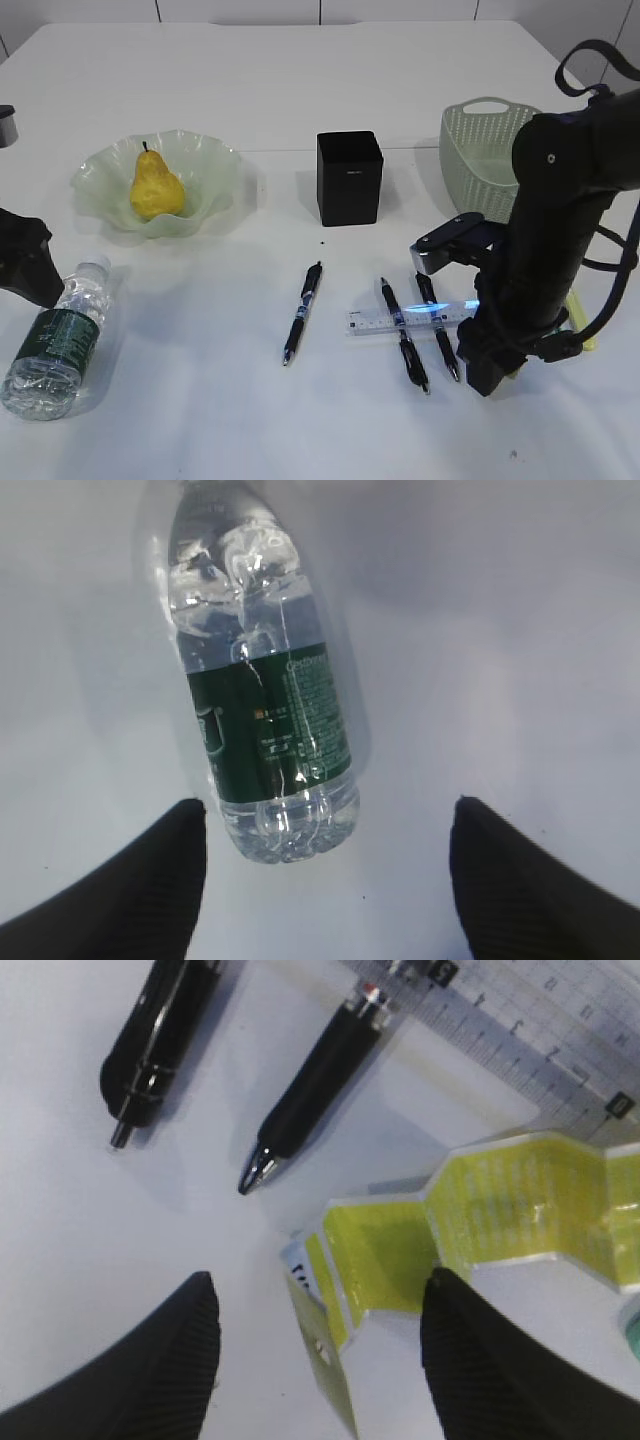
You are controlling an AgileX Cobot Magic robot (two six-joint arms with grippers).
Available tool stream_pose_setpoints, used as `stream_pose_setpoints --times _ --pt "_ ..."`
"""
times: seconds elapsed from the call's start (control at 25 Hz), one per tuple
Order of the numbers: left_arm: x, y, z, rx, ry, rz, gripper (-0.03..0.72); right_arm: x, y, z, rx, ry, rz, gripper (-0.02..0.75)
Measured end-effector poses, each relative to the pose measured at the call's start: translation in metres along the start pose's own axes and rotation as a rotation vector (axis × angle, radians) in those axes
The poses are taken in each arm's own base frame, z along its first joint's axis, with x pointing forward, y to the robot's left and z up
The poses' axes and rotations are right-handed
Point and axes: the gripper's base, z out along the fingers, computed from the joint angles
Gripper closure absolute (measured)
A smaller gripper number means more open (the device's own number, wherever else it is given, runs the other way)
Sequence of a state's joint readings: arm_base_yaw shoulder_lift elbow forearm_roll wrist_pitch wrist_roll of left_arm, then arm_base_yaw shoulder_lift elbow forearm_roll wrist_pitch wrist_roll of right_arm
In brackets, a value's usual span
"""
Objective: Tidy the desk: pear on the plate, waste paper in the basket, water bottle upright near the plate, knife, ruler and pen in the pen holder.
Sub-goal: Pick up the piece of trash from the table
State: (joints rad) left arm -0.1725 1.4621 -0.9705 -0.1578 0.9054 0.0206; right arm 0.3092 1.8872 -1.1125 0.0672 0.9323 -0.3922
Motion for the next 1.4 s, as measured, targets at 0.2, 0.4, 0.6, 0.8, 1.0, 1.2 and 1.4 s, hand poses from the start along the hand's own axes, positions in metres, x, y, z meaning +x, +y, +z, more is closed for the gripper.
stream_pose_setpoints --times 0.2,0.4,0.6,0.8,1.0,1.2,1.4 --pt "0.0 0.0 0.0 -0.001 0.0 0.003 0.151 -0.002 -0.001 0.011 -0.007 0.022 0.004 0.326" --pt "0.0 0.0 0.0 -0.001 0.0 0.003 0.151 -0.004 -0.002 0.012 0.0 0.004 0.005 0.433" --pt "0.0 0.0 0.0 -0.003 0.0 0.004 0.151 -0.004 -0.002 0.012 0.003 -0.004 0.005 0.554" --pt "0.0 0.0 0.0 -0.003 0.0 0.004 0.151 -0.004 -0.002 0.012 0.003 -0.004 0.006 0.69" --pt "0.0 0.0 0.0 -0.003 0.0 0.004 0.151 -0.004 -0.002 0.012 0.001 0.002 0.008 0.745" --pt "0.0 0.0 0.0 -0.003 0.0 0.004 0.151 -0.001 -0.001 0.011 -0.013 0.035 0.008 0.748" --pt "0.0 0.0 0.0 -0.003 0.0 0.004 0.151 -0.004 -0.001 -0.005 -0.004 0.008 0.006 0.75"
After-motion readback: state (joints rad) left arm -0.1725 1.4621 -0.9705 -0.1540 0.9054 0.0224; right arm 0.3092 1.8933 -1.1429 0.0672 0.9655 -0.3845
